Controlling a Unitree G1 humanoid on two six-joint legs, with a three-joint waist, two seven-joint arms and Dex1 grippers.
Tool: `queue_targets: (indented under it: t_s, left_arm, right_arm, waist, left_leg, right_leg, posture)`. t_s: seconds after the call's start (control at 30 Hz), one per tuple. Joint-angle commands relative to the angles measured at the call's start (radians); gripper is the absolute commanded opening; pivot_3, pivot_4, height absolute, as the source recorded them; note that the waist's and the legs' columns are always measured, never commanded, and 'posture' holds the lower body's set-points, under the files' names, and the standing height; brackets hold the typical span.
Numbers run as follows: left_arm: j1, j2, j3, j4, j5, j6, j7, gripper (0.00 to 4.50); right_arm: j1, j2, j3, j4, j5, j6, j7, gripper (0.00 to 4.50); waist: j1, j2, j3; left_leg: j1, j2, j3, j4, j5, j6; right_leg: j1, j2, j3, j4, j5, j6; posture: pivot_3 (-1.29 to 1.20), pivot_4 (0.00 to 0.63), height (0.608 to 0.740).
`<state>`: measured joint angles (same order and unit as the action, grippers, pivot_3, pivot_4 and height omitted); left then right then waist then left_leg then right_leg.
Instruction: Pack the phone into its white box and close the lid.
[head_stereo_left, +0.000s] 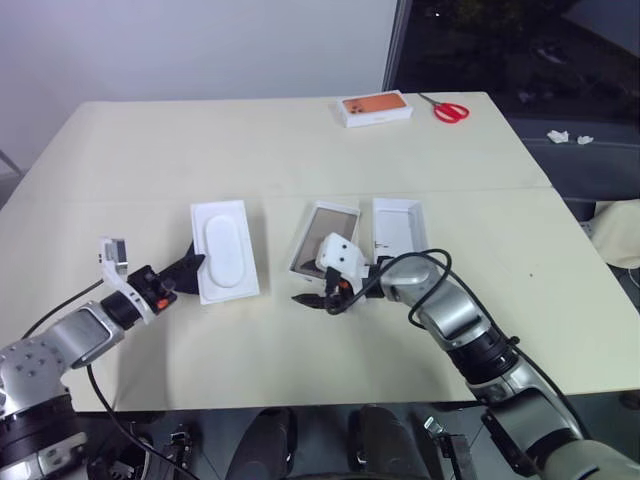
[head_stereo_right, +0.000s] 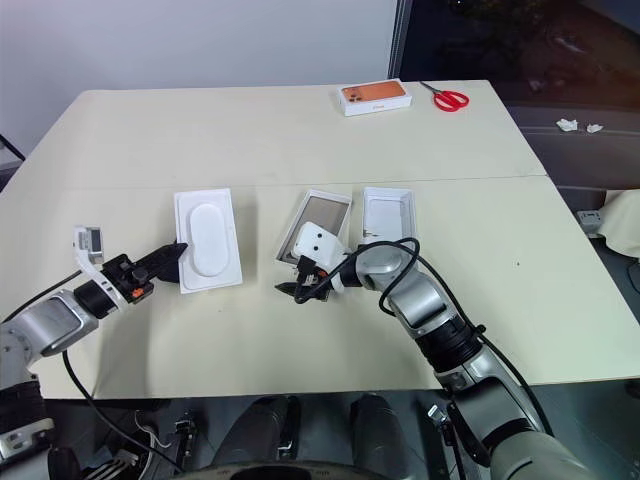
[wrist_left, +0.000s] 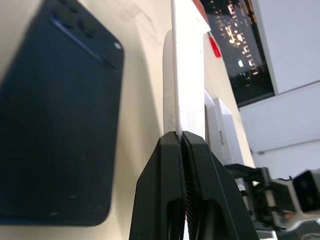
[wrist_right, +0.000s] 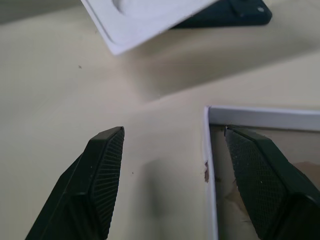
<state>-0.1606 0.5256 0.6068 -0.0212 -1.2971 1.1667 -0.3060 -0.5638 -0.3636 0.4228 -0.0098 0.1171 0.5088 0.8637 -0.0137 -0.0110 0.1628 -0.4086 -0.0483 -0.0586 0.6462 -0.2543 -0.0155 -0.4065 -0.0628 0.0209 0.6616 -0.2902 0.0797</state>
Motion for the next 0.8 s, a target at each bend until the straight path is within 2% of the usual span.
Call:
queue_targets:
  t_s: [0.03,0.13,0.23,0.27,0.47,0.63,0.8]
  left_arm:
    - [0.013,-0.007,0.001,-0.051,-0.028,-0.016,0.008,0.00]
    - [0.017,-0.012,-0.004,-0.061,-0.025,-0.024,0.012,0.00]
    - [0.009,-0.007,-0.007,-0.058,-0.021,-0.031,0.011,0.00]
    - [0.005,-0.004,-0.007,-0.056,-0.025,-0.031,0.011,0.00]
    - [-0.007,0.010,-0.005,-0.055,-0.032,-0.028,0.019,0.00]
    - [-0.022,0.025,-0.002,-0.066,-0.151,0.021,0.057,0.00]
    - [0.005,0.048,-0.041,-0.100,-0.210,0.045,0.081,0.00]
  right_arm:
    - [-0.019,0.008,-0.020,0.004,-0.018,0.001,-0.025,3.10]
    - [-0.009,0.006,-0.021,-0.001,-0.012,0.003,-0.015,2.02]
    - [-0.002,-0.013,-0.004,0.005,-0.030,-0.020,0.000,0.40]
    - [0.000,-0.017,-0.001,0.007,-0.034,-0.026,0.003,0.07]
    - [0.015,-0.031,-0.008,0.003,-0.038,-0.053,0.026,0.07]
    - [0.059,-0.082,-0.033,-0.098,0.045,-0.088,0.147,0.07]
    - [0.104,-0.126,-0.034,-0.149,0.092,-0.101,0.222,0.07]
  waist:
    - [0.000,0.000,0.000]
    - [-0.001,0.000,0.000]
    - [0.000,0.000,0.000]
    - [0.000,0.000,0.000]
    - [0.000,0.000,0.000]
    - [0.001,-0.001,0.001]
    - [-0.001,-0.001,0.001]
  left_leg:
    - [0.000,0.000,0.000,0.000,0.000,0.000]
    - [0.000,0.000,0.000,0.000,0.000,0.000]
    - [0.000,0.000,0.000,0.000,0.000,0.000]
    - [0.000,0.000,0.000,0.000,0.000,0.000]
    - [0.000,0.000,0.000,0.000,0.000,0.000]
    - [0.000,0.000,0.000,0.000,0.000,0.000]
    - [0.000,0.000,0.000,0.000,0.000,0.000]
  right_leg:
    - [0.000,0.000,0.000,0.000,0.000,0.000]
    - [0.000,0.000,0.000,0.000,0.000,0.000]
    - [0.000,0.000,0.000,0.000,0.000,0.000]
    - [0.000,0.000,0.000,0.000,0.000,0.000]
    - [0.000,0.000,0.000,0.000,0.000,0.000]
    - [0.001,0.000,0.000,0.000,0.000,0.000]
    - [0.001,0.000,0.000,0.000,0.000,0.000]
  posture:
    - [0.00,0.150,0.740]
    - [0.00,0.150,0.740]
    - [0.00,0.150,0.740]
    - [0.00,0.150,0.740]
    - [0.00,0.150,0.740]
    - [0.00,0.150,0.740]
    - [0.00,0.150,0.740]
